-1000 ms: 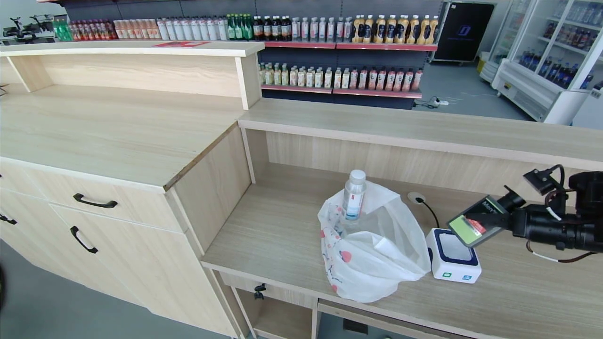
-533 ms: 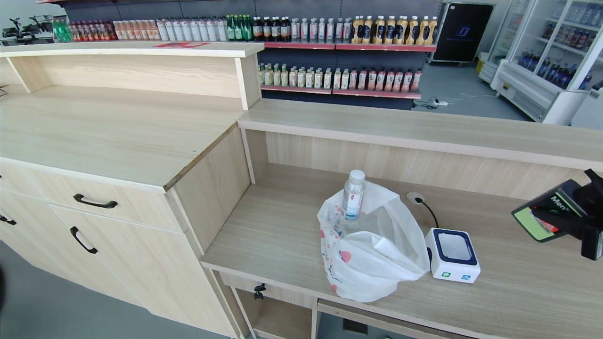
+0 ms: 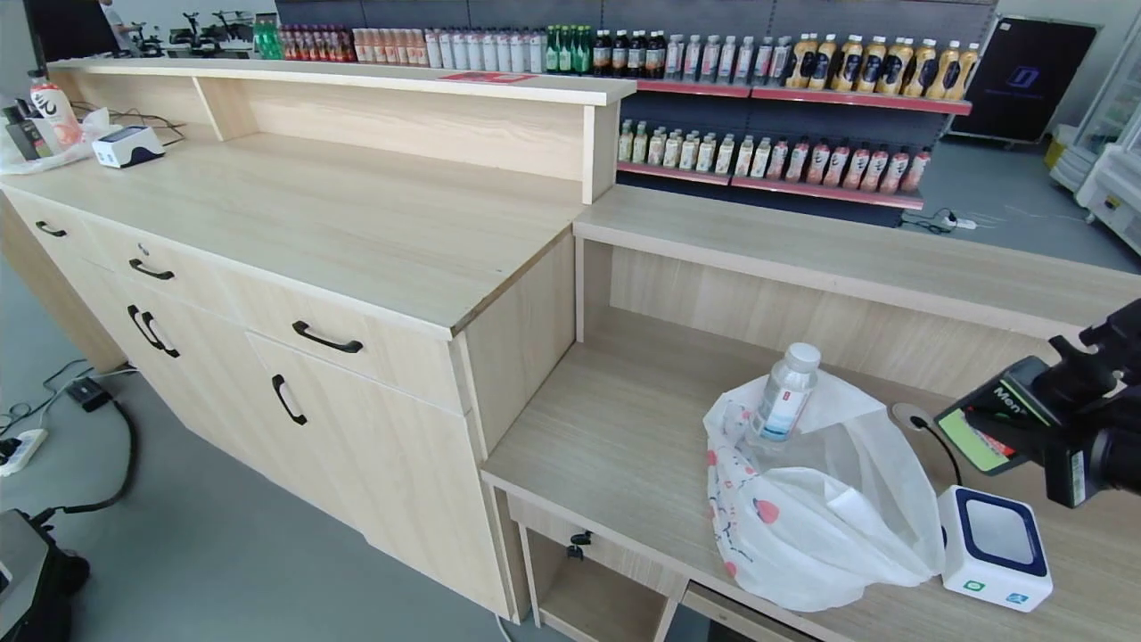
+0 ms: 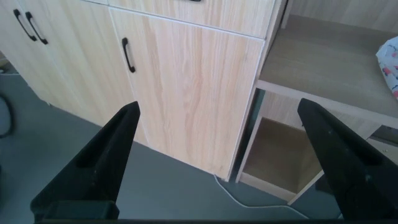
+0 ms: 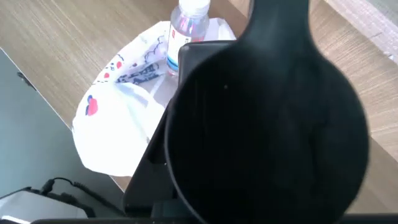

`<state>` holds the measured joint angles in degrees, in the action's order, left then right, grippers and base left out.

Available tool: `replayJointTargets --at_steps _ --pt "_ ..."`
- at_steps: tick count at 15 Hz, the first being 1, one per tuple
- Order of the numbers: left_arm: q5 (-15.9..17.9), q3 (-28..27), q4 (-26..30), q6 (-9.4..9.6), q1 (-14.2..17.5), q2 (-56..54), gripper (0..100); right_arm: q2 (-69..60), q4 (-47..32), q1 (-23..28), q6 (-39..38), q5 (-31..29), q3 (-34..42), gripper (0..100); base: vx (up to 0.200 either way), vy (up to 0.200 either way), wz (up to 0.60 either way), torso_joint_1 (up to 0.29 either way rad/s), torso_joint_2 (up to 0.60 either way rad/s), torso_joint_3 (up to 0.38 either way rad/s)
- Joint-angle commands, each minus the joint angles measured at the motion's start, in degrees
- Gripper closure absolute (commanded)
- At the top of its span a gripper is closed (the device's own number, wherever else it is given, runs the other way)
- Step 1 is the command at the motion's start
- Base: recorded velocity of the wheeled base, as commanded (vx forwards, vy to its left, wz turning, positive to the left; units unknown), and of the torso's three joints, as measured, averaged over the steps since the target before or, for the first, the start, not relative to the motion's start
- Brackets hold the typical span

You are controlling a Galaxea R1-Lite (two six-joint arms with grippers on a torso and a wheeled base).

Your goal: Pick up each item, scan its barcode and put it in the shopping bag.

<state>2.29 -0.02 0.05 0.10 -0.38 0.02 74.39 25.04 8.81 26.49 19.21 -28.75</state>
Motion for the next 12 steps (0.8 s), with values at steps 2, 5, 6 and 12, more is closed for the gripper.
replayJointTargets --at_steps 2,5,6,12 --pt "0.1 0.0 0.0 -0.01 0.0 0.1 0 13.8 3.4 -0.6 3.2 -0.1 0.7 100 0.000 0.000 0.00 0.000 0.00 0.000" --pt "0.1 0.0 0.0 -0.01 0.0 0.0 0 20.0 10.6 -0.6 3.6 -0.1 2.1 100 0.000 0.000 0.00 0.000 0.00 0.000" --pt "0.0 0.0 0.0 -0.01 0.0 0.1 0 20.8 10.7 -0.6 3.7 -0.1 2.1 100 0.000 0.000 0.00 0.000 0.00 0.000" --pt "0.0 0.0 0.0 -0.01 0.0 0.1 0 27.0 15.2 -0.4 3.8 -0.1 3.2 100 0.000 0.000 0.00 0.000 0.00 0.000"
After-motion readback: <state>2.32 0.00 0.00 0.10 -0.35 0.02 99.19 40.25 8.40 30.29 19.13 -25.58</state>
